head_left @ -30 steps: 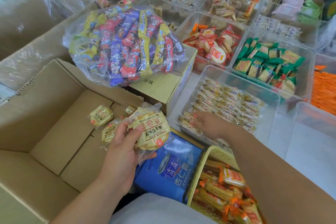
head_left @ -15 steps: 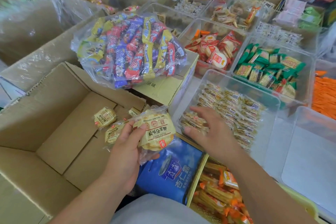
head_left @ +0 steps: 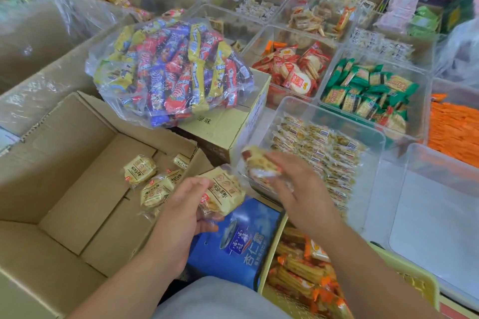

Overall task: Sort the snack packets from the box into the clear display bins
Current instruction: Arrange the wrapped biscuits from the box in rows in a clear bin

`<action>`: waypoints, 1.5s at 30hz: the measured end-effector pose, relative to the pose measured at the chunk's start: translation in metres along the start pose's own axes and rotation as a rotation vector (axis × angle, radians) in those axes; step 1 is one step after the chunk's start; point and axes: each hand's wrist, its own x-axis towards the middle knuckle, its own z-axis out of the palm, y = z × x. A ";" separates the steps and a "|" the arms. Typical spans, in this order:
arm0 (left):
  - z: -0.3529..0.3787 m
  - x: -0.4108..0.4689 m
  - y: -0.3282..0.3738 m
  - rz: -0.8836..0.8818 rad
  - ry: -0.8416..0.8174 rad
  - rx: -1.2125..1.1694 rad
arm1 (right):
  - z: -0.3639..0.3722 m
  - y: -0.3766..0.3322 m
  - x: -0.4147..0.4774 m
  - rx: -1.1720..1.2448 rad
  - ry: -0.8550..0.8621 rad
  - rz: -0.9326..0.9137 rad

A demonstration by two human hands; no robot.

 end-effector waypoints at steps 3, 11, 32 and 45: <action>-0.007 0.000 -0.001 0.008 0.010 0.001 | -0.012 0.022 0.026 -0.182 0.053 0.207; -0.015 -0.003 -0.004 0.012 0.034 0.005 | 0.014 0.048 0.072 -0.405 -0.354 0.524; 0.005 0.006 -0.008 0.240 0.062 0.191 | 0.012 -0.032 -0.013 0.130 -0.291 0.153; 0.056 0.036 0.001 0.337 -0.346 0.491 | -0.022 0.006 -0.004 0.013 0.039 0.201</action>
